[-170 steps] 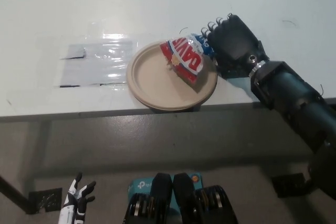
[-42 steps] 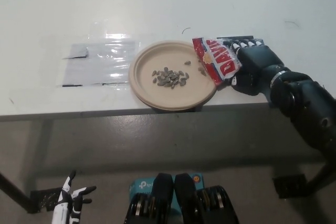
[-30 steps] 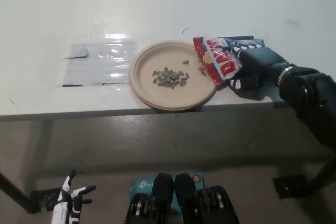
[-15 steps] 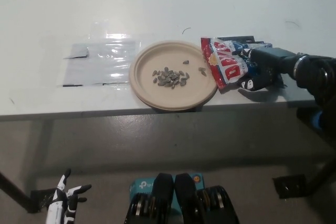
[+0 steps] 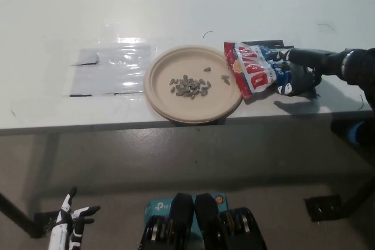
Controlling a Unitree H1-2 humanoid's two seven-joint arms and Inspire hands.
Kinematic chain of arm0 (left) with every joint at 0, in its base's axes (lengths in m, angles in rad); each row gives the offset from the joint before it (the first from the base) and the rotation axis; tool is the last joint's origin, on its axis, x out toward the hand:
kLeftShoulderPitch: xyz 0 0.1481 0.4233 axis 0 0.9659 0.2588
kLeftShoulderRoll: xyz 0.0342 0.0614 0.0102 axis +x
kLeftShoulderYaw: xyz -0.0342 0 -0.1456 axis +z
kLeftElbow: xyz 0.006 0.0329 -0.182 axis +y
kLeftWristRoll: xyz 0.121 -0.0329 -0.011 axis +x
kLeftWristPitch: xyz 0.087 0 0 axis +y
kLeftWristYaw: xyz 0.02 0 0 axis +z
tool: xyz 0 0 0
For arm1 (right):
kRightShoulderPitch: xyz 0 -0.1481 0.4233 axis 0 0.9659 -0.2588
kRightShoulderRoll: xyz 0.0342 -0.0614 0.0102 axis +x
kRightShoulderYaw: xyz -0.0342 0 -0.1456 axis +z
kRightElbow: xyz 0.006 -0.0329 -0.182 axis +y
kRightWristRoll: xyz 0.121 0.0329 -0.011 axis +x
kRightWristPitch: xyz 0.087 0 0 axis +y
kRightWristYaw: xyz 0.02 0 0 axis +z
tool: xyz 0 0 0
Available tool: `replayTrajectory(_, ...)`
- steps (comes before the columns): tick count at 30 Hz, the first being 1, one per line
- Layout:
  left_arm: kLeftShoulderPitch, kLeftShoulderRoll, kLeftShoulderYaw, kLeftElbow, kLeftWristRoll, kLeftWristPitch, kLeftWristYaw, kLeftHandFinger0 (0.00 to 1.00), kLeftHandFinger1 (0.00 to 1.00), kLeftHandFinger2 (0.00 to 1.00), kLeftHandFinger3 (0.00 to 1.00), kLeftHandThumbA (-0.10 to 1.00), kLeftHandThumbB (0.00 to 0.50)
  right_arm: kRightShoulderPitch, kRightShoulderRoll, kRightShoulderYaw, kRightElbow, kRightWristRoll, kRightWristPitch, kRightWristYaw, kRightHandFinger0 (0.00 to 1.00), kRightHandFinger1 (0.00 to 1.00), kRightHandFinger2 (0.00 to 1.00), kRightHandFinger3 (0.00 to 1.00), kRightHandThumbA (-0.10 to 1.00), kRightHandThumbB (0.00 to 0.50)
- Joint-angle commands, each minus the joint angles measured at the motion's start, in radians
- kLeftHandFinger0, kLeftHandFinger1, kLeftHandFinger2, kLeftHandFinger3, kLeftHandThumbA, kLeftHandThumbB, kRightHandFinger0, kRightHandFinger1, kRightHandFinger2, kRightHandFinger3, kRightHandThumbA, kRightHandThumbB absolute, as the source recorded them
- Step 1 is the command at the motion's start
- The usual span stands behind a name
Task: The robot picks up a small bag of sunflower seeds on the right hand side and take it to the empty plate on the left hand side then pours some sunflower seeds on to the plate.
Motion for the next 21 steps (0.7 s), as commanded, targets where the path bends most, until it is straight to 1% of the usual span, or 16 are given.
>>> replayTrajectory(1, 0.007, 0.011, 0.01, -0.034, -0.003, -0.026, 0.022, 0.66, 0.7, 0.64, 1.0, 1.0, 0.1, -0.066, -0.021, -0.118, -0.047, 0.129, 0.023, 0.016, 1.0, 1.0, 1.0, 1.0, 1.0, 0.499)
replayTrajectory(2, 0.006, 0.012, 0.01, -0.033, -0.007, -0.029, 0.021, 0.66, 0.7, 0.64, 1.0, 1.0, 0.093, -0.042, -0.018, -0.179, -0.093, 0.174, 0.032, -0.015, 1.0, 1.0, 1.0, 1.0, 1.0, 0.439)
replayTrajectory(3, 0.003, 0.011, 0.01, -0.032, -0.011, -0.03, 0.019, 0.66, 0.7, 0.63, 1.0, 1.0, 0.095, -0.023, -0.016, -0.222, -0.131, 0.202, 0.036, -0.033, 1.0, 1.0, 1.0, 1.0, 1.0, 0.446)
replayTrajectory(5, 0.0, 0.011, 0.01, -0.032, -0.006, -0.026, 0.021, 0.66, 0.69, 0.65, 1.0, 1.0, 0.108, 0.046, -0.01, -0.322, -0.3, 0.216, 0.034, -0.123, 1.0, 1.0, 1.0, 1.0, 1.0, 0.426)
replayTrajectory(7, -0.021, 0.008, 0.005, -0.019, -0.009, -0.041, 0.025, 0.64, 0.7, 0.69, 1.0, 1.0, 0.093, 0.099, 0.025, -0.439, -0.454, 0.294, 0.054, -0.162, 1.0, 1.0, 1.0, 1.0, 1.0, 0.447)
replayTrajectory(8, -0.023, 0.008, 0.004, -0.017, -0.021, -0.041, 0.019, 0.64, 0.72, 0.74, 1.0, 1.0, 0.113, 0.121, 0.034, -0.467, -0.508, 0.312, 0.046, -0.175, 1.0, 1.0, 1.0, 1.0, 1.0, 0.45)
replayTrajectory(9, -0.026, 0.006, 0.002, -0.016, -0.049, -0.031, 0.004, 0.68, 0.77, 0.81, 1.0, 1.0, 0.154, 0.166, 0.057, -0.524, -0.633, 0.354, 0.073, -0.187, 1.0, 1.0, 1.0, 1.0, 1.0, 0.488)
replayTrajectory(11, -0.042, 0.004, -0.002, -0.004, -0.06, -0.031, -0.002, 0.71, 0.8, 0.84, 1.0, 1.0, 0.173, 0.188, 0.07, -0.57, -0.706, 0.395, 0.072, -0.192, 1.0, 1.0, 1.0, 1.0, 1.0, 0.479)
replayTrajectory(12, -0.046, 0.004, -0.005, 0.001, -0.081, -0.028, -0.015, 0.84, 0.91, 0.96, 1.0, 1.0, 0.198, 0.223, 0.085, -0.608, -0.793, 0.416, 0.081, -0.215, 1.0, 1.0, 1.0, 1.0, 1.0, 0.5)
replayTrajectory(13, -0.046, 0.005, -0.007, 0.001, -0.098, -0.023, -0.024, 0.87, 0.94, 0.98, 1.0, 1.0, 0.203, 0.247, 0.102, -0.638, -0.851, 0.437, 0.088, -0.229, 1.0, 1.0, 1.0, 1.0, 1.0, 0.5)
replayTrajectory(14, -0.05, 0.002, -0.009, -0.002, -0.112, -0.01, -0.031, 0.95, 1.0, 1.0, 1.0, 1.0, 0.194, 0.264, 0.105, -0.659, -0.907, 0.448, 0.096, -0.231, 1.0, 1.0, 1.0, 1.0, 1.0, 0.5)
replayTrajectory(15, -0.052, 0.003, -0.012, 0.001, -0.125, -0.011, -0.039, 1.0, 1.0, 1.0, 1.0, 1.0, 0.19, 0.288, 0.109, -0.679, -0.968, 0.465, 0.09, -0.24, 1.0, 1.0, 1.0, 1.0, 1.0, 0.473)
replayTrajectory(16, -0.051, 0.004, -0.015, -0.003, -0.141, -0.004, -0.05, 1.0, 1.0, 1.0, 1.0, 1.0, 0.199, 0.305, 0.116, -0.694, -1.012, 0.479, 0.096, -0.245, 1.0, 1.0, 1.0, 1.0, 1.0, 0.458)
replayTrajectory(17, -0.048, 0.006, -0.02, -0.01, -0.174, 0.005, -0.07, 1.0, 1.0, 1.0, 1.0, 1.0, 0.23, 0.329, 0.124, -0.714, -1.073, 0.505, 0.11, -0.249, 1.0, 1.0, 1.0, 1.0, 1.0, 0.458)
replayTrajectory(18, -0.047, 0.011, -0.026, -0.012, -0.199, 0.008, -0.088, 1.0, 1.0, 1.0, 1.0, 1.0, 0.276, 0.348, 0.13, -0.727, -1.122, 0.512, 0.118, -0.256, 1.0, 1.0, 1.0, 1.0, 1.0, 0.48)
replayTrajectory(21, -0.077, 0.033, -0.043, -0.008, -0.225, 0.013, -0.129, 1.0, 1.0, 1.0, 1.0, 1.0, 0.327, 0.418, 0.155, -0.772, -1.267, 0.535, 0.144, -0.29, 1.0, 1.0, 1.0, 1.0, 1.0, 0.5)
